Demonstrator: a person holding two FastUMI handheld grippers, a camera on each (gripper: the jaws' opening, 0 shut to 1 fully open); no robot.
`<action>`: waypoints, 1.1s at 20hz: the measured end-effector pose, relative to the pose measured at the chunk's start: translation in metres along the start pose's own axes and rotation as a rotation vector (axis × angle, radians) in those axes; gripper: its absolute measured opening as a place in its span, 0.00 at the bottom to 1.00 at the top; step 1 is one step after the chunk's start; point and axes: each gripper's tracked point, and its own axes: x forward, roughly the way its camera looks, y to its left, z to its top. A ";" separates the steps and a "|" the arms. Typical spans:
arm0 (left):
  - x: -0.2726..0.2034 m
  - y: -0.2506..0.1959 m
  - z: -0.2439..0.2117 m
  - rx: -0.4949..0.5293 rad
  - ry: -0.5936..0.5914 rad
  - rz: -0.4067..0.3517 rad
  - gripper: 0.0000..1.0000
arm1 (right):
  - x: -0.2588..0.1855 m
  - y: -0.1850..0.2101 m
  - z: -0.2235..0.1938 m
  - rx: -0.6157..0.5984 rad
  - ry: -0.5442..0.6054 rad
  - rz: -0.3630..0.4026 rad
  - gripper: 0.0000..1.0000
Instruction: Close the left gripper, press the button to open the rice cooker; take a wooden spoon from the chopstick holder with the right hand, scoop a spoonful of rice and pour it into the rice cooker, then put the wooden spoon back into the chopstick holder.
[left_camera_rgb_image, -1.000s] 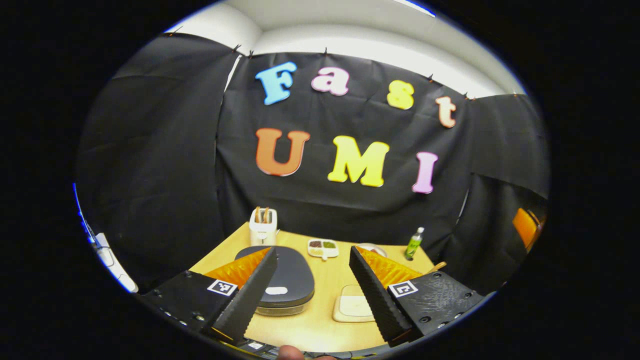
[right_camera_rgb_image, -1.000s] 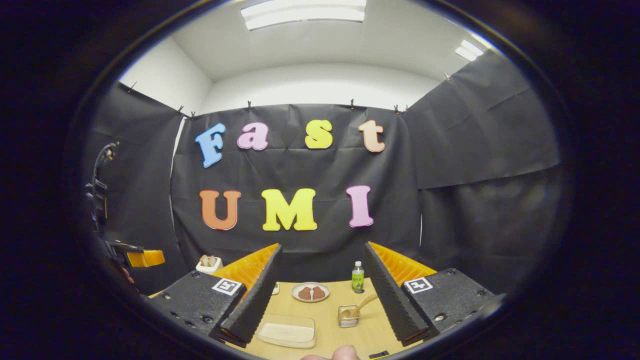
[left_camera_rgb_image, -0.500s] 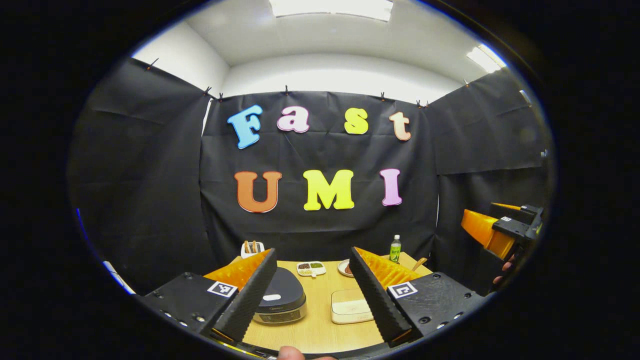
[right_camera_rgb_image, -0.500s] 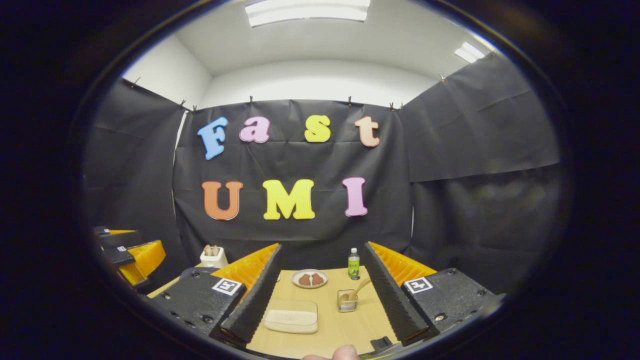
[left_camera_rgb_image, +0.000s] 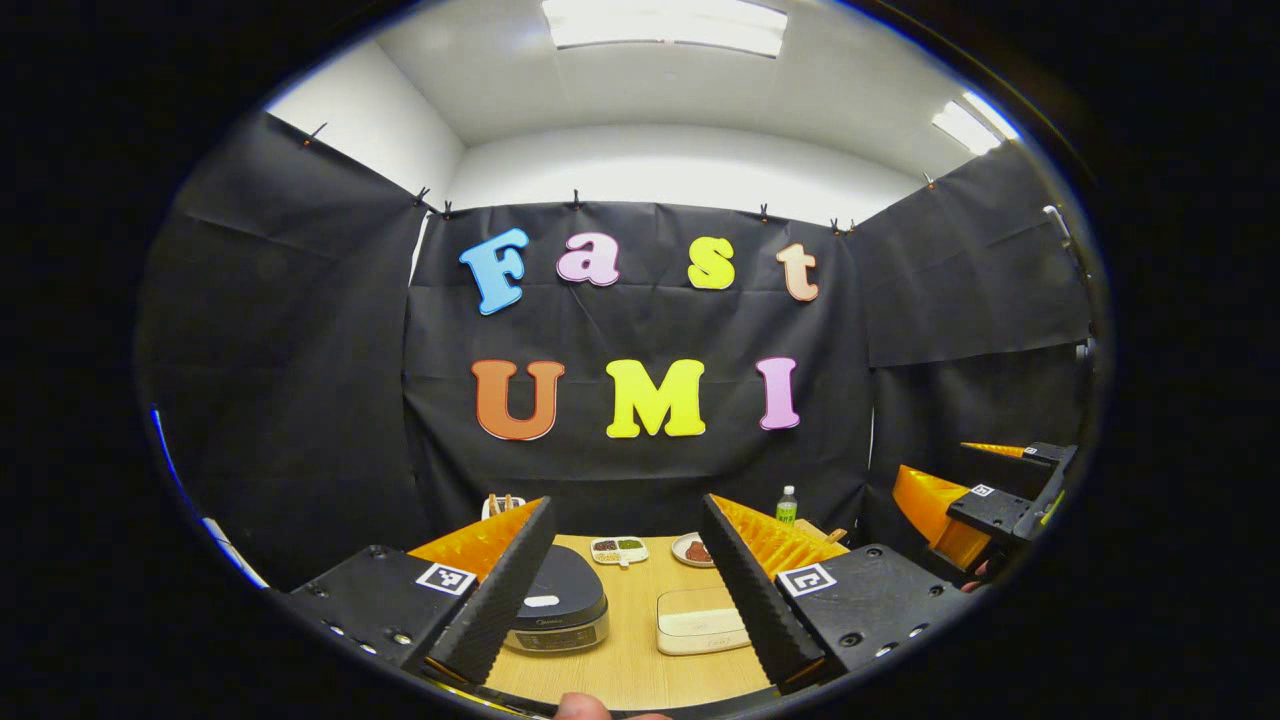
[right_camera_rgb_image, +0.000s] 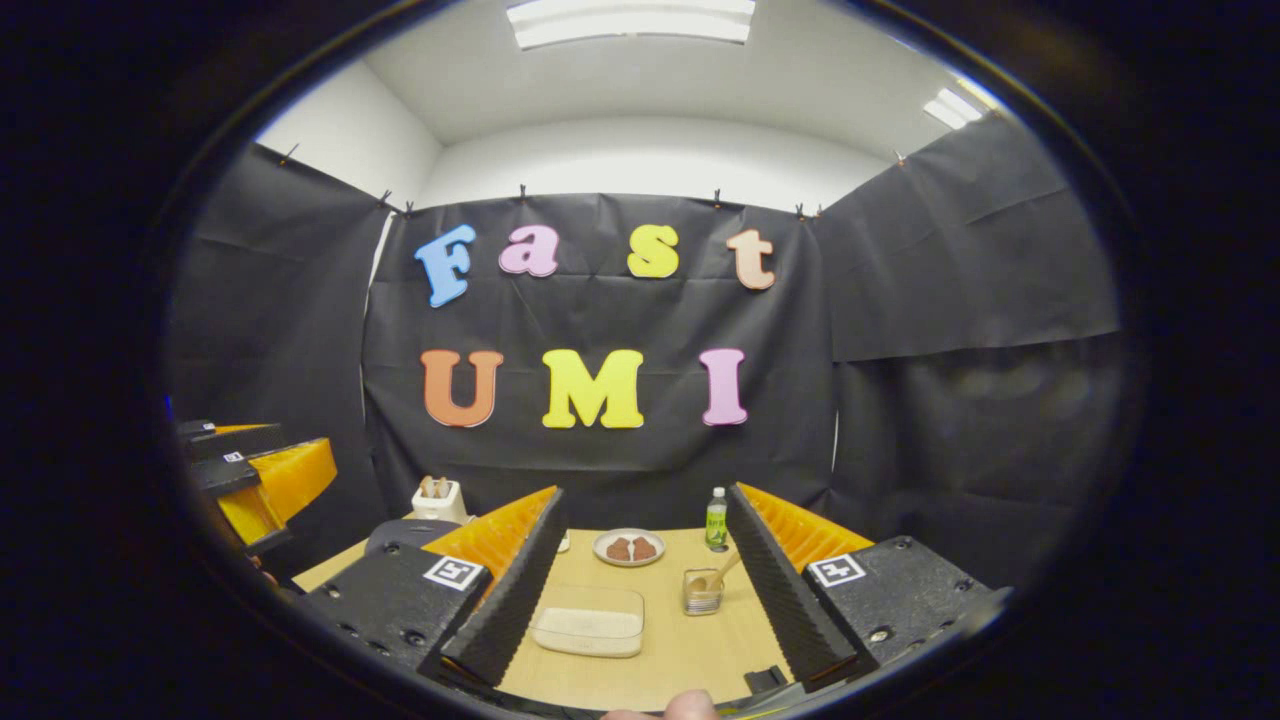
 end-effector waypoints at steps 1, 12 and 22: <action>0.000 -0.001 0.000 0.001 0.001 0.001 0.84 | 0.002 -0.001 0.001 0.001 -0.005 0.000 1.00; 0.015 -0.012 -0.003 -0.004 0.022 0.008 0.94 | 0.019 -0.002 0.003 0.005 0.003 0.025 0.99; 0.018 -0.009 0.003 0.002 0.005 0.058 0.94 | 0.025 -0.014 0.000 0.018 0.008 0.021 1.00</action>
